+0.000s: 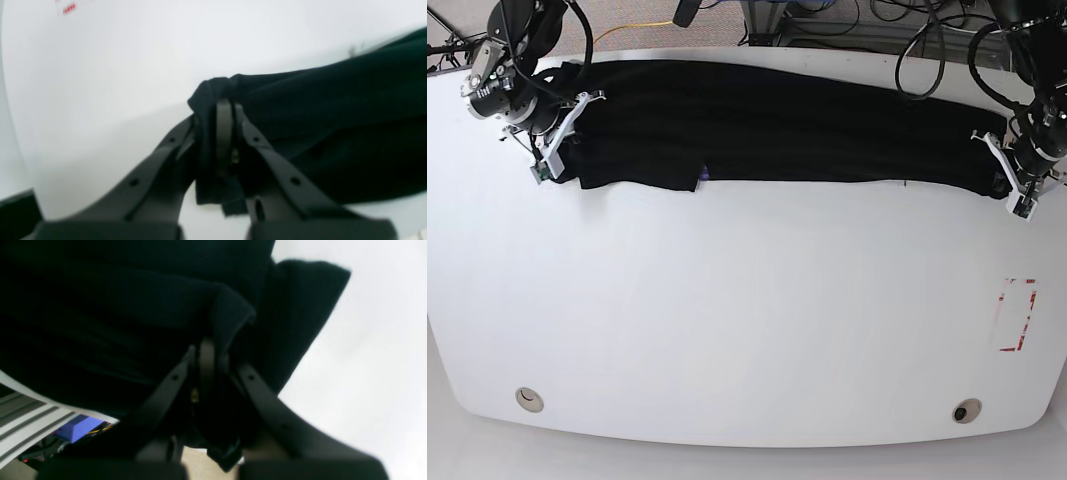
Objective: Fold the T-shirt properly
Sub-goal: 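Lift the shirt side and fold it toward the robot with both grippers, then regrasp the folded shirt ends with both grippers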
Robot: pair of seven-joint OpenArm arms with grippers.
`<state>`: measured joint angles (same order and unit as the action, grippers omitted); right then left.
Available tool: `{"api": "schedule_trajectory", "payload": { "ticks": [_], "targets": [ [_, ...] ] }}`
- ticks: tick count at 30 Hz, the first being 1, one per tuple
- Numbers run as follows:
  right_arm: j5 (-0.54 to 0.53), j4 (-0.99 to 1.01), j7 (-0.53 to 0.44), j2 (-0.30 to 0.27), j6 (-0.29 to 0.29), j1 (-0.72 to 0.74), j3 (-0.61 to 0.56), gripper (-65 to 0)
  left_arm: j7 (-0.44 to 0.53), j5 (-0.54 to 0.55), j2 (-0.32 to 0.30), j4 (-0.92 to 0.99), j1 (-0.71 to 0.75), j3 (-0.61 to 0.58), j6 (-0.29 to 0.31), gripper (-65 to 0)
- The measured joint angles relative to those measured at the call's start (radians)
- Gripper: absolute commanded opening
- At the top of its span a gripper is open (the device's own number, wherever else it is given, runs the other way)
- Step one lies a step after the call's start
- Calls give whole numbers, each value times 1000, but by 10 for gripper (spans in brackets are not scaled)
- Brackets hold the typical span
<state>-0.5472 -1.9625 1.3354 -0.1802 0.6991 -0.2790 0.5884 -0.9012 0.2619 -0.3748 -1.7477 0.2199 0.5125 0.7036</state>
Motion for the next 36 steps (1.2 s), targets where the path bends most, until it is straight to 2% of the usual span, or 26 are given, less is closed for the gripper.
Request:
{"api": "schedule_trajectory", "payload": {
  "ticks": [3, 6, 8, 13, 14, 15, 19, 22, 27, 30, 34, 36],
  "targets": [
    [-1, 0, -10, 1, 0, -10, 0, -640, 1, -2, -2, 0, 25, 0, 0, -650],
    [0, 0, -13, 0, 0, -24, 0, -583, 0, -1, -16, 2, 54, -2, 1, -650],
    [6, 0, 1, 0, 0, -29, 0, -463, 0, 2, -37, 3, 61, -6, 2, -628],
    [8, 0, -15, 3, 0, -48, 0, -100, 0, -6, -49, 3, 58, -5, 0, -397],
    [8, 0, -12, 3, 0, -51, 0, -30, 0, -7, -49, 3, 58, -5, 0, -369],
    [8, 0, -10, 3, 0, -56, 2, -3, 0, -6, -48, 4, 57, -5, 0, -361],
    [-21, -18, 0, 3, -2, -55, 7, -21, 0, -2, -47, 4, 55, -5, 0, -357],
    [-177, -37, -41, 6, -3, -51, 71, -63, 0, 0, -47, 3, 53, -5, 0, -357],
    [-261, -39, -31, -2, -3, -32, 114, -82, -14, 179, -50, 3, 36, 13, 0, -357],
    [-274, -38, -27, 0, -3, -2, 108, -101, -88, 299, -80, 3, 29, 63, 0, -357],
    [-288, -39, -37, 6, -3, -8, 106, -254, -180, 356, -97, 4, 35, 158, -7, -357],
    [-271, -35, -31, 23, -3, -16, 89, -363, -189, 389, -91, 10, 34, 200, -7, -357]
  ]
}}
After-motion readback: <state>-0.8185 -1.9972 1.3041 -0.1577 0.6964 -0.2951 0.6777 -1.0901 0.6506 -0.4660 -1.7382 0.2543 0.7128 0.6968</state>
